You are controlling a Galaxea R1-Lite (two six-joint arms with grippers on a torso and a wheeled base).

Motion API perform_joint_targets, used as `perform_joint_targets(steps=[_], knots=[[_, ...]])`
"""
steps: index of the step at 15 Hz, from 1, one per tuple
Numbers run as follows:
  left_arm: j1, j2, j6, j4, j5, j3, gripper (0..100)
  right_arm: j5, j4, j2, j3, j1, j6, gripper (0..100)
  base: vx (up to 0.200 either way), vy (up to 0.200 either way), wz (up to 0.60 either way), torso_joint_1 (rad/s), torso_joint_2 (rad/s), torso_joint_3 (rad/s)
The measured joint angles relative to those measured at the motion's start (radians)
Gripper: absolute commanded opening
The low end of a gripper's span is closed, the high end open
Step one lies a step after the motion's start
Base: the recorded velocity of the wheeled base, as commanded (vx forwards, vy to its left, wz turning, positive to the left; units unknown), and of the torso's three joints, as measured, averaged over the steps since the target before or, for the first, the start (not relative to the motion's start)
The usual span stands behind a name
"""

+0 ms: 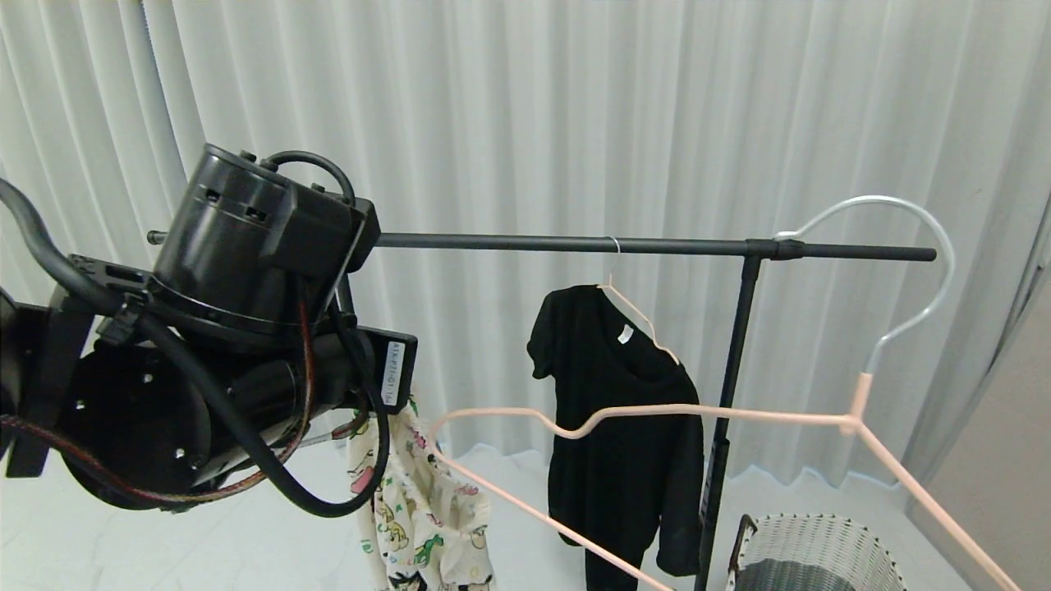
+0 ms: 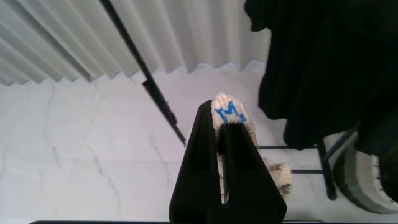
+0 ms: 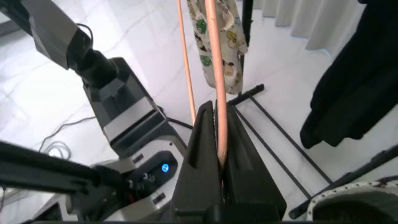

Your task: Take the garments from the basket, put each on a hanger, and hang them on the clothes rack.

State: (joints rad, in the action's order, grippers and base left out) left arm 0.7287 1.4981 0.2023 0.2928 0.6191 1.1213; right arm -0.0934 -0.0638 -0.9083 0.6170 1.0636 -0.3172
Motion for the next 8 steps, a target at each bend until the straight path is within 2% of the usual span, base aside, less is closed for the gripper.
perform_joint_targets(steps=[4,8], knots=[[0.034,0.002,0.017,0.0,-0.042,0.02,0,0.009,0.229,-0.146,-0.057,0.003,-0.007,0,0.0,0.0,0.0,0.0,0.0,0.0],[0.037,-0.004,0.02,0.0,-0.043,0.019,0,0.06,0.319,-0.24,-0.089,0.0,-0.016,0,0.0,0.0,0.0,0.0,0.0,0.0]])
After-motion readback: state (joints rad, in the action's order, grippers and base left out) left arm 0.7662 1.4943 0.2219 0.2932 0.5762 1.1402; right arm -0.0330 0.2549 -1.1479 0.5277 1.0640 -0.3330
